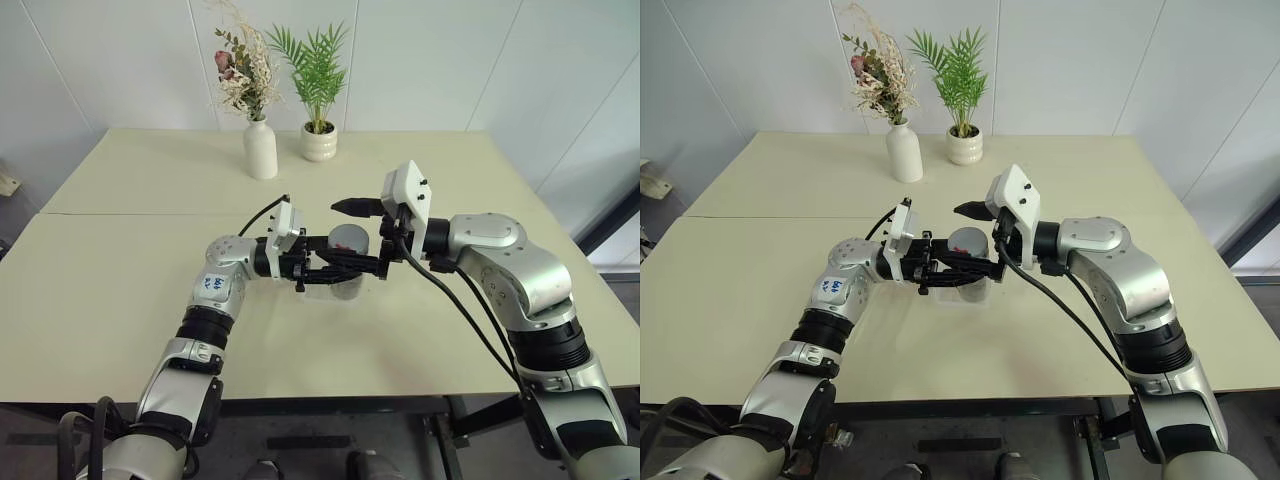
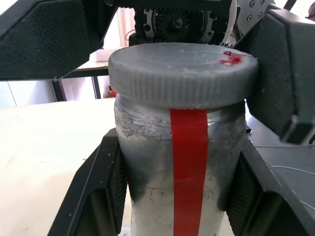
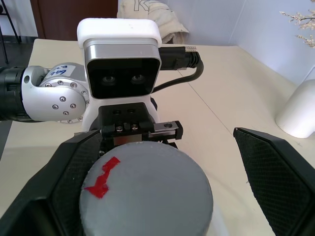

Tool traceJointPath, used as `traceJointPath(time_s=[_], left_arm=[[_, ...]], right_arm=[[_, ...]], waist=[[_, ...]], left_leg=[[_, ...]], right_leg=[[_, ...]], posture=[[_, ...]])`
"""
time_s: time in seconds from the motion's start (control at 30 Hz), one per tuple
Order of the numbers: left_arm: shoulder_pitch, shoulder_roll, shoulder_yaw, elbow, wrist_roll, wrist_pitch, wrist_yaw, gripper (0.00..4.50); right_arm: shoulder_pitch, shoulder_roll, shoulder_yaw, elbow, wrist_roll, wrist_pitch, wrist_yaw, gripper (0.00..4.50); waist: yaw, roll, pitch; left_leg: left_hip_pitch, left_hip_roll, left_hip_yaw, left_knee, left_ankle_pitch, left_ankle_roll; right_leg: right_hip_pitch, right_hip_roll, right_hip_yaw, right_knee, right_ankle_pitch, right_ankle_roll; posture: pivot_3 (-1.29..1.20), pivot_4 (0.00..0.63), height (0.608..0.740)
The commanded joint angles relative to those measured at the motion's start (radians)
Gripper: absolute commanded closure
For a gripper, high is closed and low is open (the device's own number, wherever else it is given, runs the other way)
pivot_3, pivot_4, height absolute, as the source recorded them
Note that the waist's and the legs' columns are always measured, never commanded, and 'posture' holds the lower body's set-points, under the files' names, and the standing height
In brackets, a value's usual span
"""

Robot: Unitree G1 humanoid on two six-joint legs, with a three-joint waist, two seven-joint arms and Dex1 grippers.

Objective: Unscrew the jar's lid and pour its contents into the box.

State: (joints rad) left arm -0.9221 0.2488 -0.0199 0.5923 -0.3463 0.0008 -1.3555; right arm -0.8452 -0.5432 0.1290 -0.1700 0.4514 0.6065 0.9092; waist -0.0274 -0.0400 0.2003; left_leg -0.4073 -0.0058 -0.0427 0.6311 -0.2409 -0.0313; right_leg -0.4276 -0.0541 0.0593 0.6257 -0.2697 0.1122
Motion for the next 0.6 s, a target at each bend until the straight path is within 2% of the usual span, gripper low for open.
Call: traceJointPath(time_s=[0.03, 0.33, 0.6], left_arm=[[-0.004, 0.011, 0.009, -0.031, -0.016, -0.008, -0.010, 2.35], [-0.004, 0.020, 0.013, -0.022, -0.014, -0.008, 0.000, 2.35], [-0.008, 0.026, 0.012, -0.005, -0.008, 0.001, 0.019, 2.35]], right_arm=[[0.010, -0.041, -0.071, -0.032, -0.001, -0.009, -0.014, 0.02], [0.056, -0.109, -0.125, -0.097, 0.021, 0.032, -0.029, 0.02], [0.107, -0.149, -0.160, -0.212, 0.103, 0.105, -0.027, 0.02]], waist=[[0.000, 0.000, 0.000], [0.001, 0.000, 0.000], [0.000, 0.000, 0.000]], left_leg=[[0.000, 0.000, 0.000, 0.000, 0.000, 0.000], [0.000, 0.000, 0.000, 0.000, 0.000, 0.000], [0.000, 0.000, 0.000, 0.000, 0.000, 0.000]], right_leg=[[0.000, 0.000, 0.000, 0.000, 0.000, 0.000], [0.000, 0.000, 0.000, 0.000, 0.000, 0.000], [0.000, 0.000, 0.000, 0.000, 0.000, 0.000]], posture=[[0.00, 0.150, 0.740], [0.00, 0.150, 0.740], [0.00, 0.150, 0.740]])
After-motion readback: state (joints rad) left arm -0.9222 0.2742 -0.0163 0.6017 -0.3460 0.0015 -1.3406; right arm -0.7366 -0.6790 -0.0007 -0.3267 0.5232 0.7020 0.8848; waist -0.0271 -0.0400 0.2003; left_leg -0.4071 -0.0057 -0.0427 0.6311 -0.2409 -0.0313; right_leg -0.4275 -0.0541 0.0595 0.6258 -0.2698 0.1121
